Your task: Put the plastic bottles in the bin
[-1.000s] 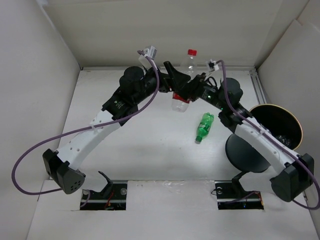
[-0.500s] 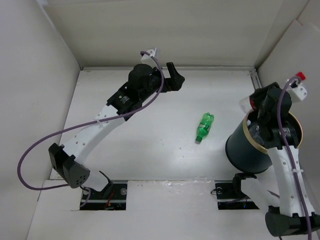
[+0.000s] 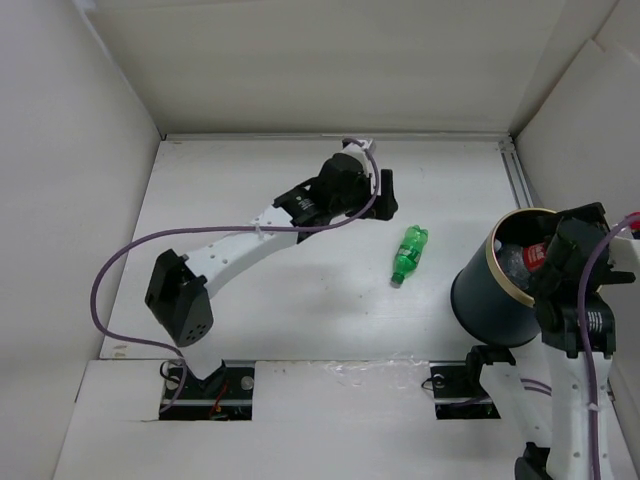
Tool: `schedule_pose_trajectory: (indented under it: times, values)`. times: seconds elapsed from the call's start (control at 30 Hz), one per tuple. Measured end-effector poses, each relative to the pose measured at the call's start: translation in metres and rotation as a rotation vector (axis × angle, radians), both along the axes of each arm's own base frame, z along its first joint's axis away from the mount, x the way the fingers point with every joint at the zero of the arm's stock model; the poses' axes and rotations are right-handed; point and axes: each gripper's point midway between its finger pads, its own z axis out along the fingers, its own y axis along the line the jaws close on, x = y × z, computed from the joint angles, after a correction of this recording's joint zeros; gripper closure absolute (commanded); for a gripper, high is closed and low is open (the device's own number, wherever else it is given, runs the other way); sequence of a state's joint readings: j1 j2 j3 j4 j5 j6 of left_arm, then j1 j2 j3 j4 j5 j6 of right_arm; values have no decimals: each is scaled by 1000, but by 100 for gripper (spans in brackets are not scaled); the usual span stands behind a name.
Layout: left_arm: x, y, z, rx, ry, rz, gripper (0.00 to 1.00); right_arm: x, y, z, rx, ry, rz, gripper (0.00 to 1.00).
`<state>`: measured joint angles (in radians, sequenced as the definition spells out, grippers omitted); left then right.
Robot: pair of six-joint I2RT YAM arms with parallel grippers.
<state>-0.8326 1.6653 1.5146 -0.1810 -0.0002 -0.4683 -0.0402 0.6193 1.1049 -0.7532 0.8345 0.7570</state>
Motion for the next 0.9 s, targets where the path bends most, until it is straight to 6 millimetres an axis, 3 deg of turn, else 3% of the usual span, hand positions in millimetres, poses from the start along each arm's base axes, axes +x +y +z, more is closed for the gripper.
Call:
schedule_pose_trajectory:
  times: [0.23,0.4,0.6,0.9]
  values:
    - [-6,-27,-56,95,73,-34,0,1,-2,-12,4,63,-14,0]
    - [-7,-59,-89,138,109,-62,0,-4,2,2,7,37,9,0]
    - [7,-84,-121,172,149,-66,0,0,31,21,-4,-17,223,0]
    - [24,-112,-156,183,175,-73,0,24,77,25,-36,5,534,0]
